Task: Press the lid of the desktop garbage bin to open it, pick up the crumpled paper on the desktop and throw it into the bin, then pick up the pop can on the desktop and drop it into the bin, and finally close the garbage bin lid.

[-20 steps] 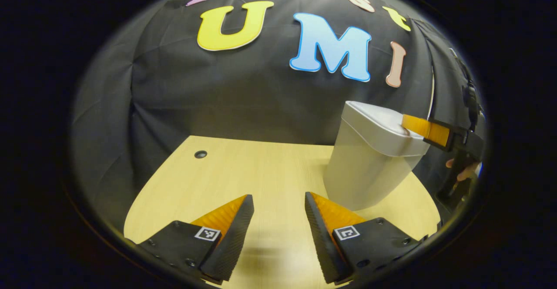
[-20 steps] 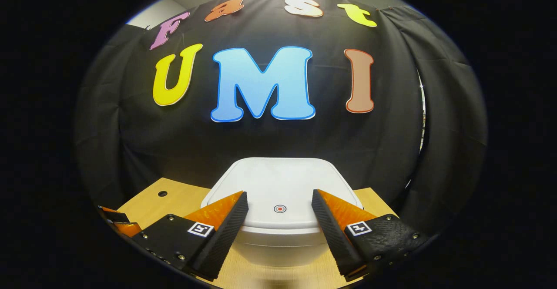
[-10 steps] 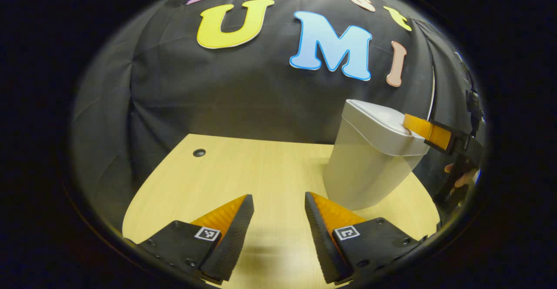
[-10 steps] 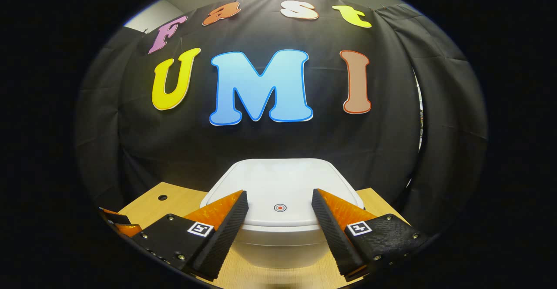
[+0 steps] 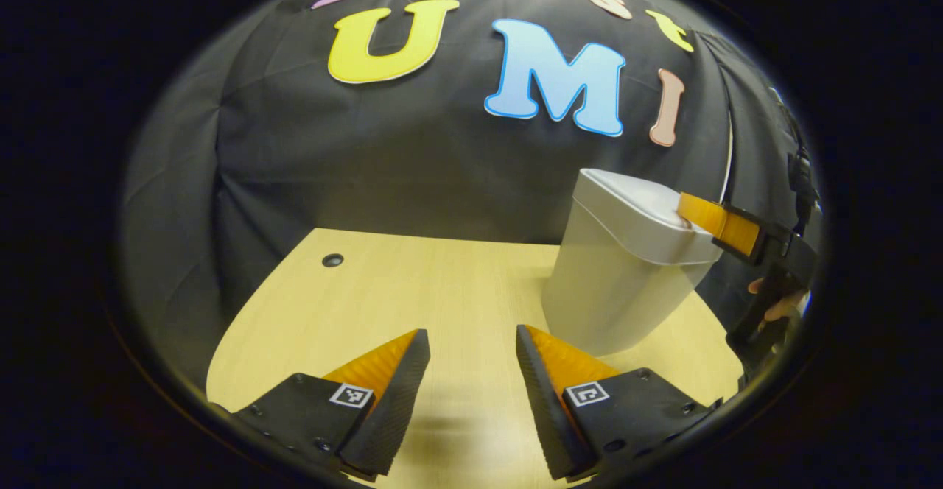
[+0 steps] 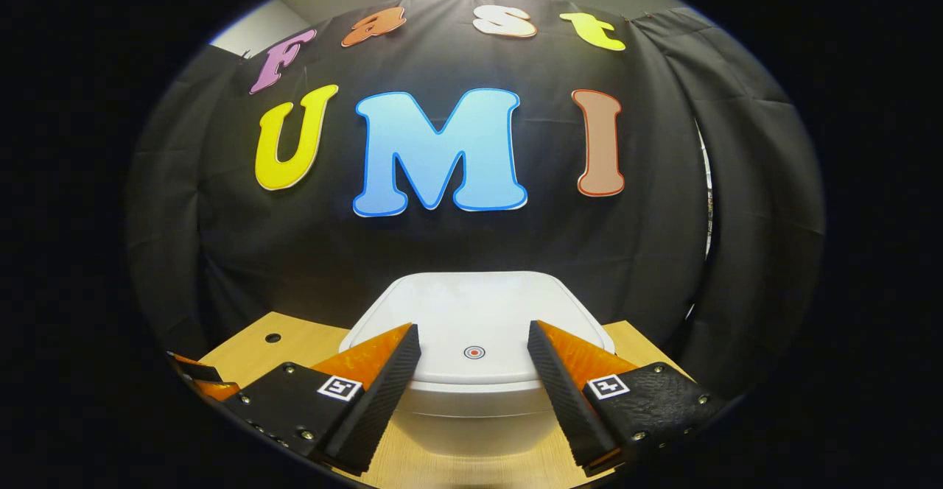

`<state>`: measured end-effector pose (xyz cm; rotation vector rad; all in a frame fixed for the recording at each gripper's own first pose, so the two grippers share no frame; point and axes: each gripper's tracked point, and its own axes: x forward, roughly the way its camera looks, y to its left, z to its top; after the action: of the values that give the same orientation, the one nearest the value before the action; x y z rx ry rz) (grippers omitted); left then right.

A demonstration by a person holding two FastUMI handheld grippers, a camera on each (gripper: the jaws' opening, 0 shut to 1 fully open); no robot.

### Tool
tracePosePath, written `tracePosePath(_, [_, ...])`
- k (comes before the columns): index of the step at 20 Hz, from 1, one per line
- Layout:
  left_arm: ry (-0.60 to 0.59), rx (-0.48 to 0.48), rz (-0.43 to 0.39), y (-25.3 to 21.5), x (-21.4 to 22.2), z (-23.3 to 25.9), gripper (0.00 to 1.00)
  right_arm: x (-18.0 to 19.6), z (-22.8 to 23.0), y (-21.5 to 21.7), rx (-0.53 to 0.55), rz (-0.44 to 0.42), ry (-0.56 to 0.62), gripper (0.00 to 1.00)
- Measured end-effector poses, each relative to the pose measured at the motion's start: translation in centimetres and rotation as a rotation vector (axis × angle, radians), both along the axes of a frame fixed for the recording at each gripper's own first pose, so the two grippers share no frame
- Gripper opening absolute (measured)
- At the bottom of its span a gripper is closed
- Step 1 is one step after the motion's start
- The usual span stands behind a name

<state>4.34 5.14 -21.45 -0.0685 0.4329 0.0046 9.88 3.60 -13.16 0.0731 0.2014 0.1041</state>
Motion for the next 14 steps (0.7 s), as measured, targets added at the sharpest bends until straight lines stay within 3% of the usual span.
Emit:
tracePosePath(10, [-0.002,-0.002,0.004,0.19,-0.25,0.13,0.77,0.16,0.3,-0.09,-0.004,0.0,-0.03,0.95])
tracePosePath(11, [-0.004,-0.002,0.004,0.09,-0.19,0.19,0.82,0.11,0.26,-0.04,-0.001,0.0,-0.032,0.95])
tracePosePath(14, [-0.01,0.002,0.0,-0.02,-0.24,0.45,0.77,0.1,0.35,0.0,0.0,0.003,-0.033,0.95])
